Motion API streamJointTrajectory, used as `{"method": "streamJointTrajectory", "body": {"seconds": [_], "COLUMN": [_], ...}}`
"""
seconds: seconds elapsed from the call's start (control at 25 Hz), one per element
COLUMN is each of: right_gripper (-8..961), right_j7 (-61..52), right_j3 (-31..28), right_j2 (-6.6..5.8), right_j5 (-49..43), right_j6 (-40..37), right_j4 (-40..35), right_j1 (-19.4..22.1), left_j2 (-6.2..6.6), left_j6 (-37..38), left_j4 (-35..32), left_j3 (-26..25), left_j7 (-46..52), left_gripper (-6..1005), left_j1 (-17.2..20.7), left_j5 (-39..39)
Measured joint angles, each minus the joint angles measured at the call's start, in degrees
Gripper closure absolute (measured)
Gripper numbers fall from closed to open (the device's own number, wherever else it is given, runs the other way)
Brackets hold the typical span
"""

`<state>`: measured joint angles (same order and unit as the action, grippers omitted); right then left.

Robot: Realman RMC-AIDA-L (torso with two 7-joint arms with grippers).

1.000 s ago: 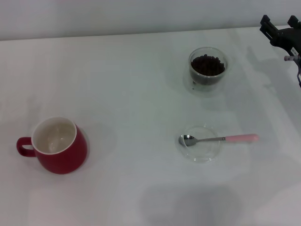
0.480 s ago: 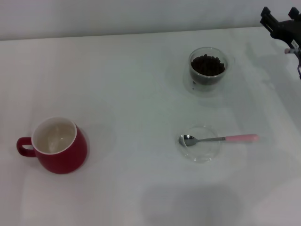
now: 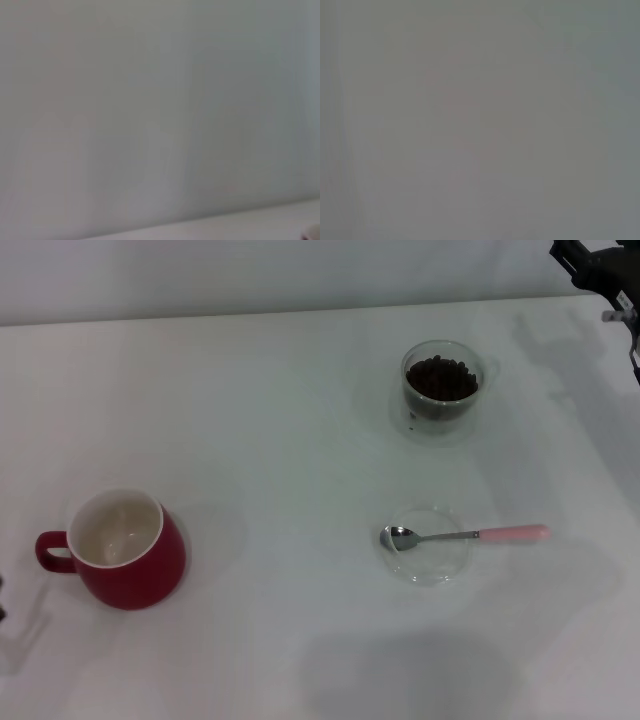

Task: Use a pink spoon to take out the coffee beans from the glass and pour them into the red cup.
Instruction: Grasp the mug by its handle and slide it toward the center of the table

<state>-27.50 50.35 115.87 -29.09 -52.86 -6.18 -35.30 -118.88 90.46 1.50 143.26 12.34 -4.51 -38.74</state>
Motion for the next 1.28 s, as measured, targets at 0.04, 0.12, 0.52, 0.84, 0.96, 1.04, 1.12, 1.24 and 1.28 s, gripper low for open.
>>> {"method": "streamJointTrajectory", "body": {"seconds": [0.04, 0.12, 0.52, 0.84, 0.96, 1.04, 1.12, 1.24, 1.28], "right_gripper": [90, 90, 91, 91, 91, 91, 91, 92, 92], "right_j7": [0.0, 0.0, 0.0, 0.0, 0.0, 0.0, 0.0, 0.0, 0.0], "right_j3": [0.02, 0.16, 0.48, 0.37, 0.56, 0.59, 0.63, 0.63, 0.63], "right_j2": [0.02, 0.11, 0.22, 0.22, 0.22, 0.22, 0.21, 0.15, 0.15], "right_j5": [0.0, 0.0, 0.0, 0.0, 0.0, -0.08, -0.14, -0.08, -0.03], "right_j6": [0.05, 0.08, -0.34, -0.37, -0.39, -0.4, -0.4, -0.41, -0.42], "right_j4": [0.01, 0.07, 0.46, 0.74, 0.73, 0.73, 0.73, 0.73, 0.73], "right_j1": [-0.19, -0.39, -0.04, 0.37, 0.43, 0.63, 0.89, 1.22, 1.34], "left_j2": [-0.02, -0.06, -0.08, -0.28, -0.3, -0.32, -0.36, -0.38, -0.39], "left_j6": [-0.13, -0.62, -6.0, -10.31, -11.78, -12.18, -12.41, -12.72, -12.73], "left_j4": [0.87, 1.63, 2.39, 1.78, 0.87, 0.4, 0.03, -0.39, -0.39], "left_j3": [0.01, 0.01, 0.0, 0.0, 0.0, 0.0, 0.0, 0.0, 0.0], "left_j7": [0.01, 0.0, -0.23, 0.05, 0.04, -0.09, -0.18, -0.2, -0.19], "left_gripper": [114, 114, 113, 115, 116, 116, 117, 117, 118], "left_j1": [-0.77, -1.97, -5.31, -7.14, -7.58, -7.63, -7.64, -7.61, -7.61], "left_j5": [1.39, 3.11, 6.01, 6.05, 6.16, 6.18, 6.19, 6.14, 6.04]}}
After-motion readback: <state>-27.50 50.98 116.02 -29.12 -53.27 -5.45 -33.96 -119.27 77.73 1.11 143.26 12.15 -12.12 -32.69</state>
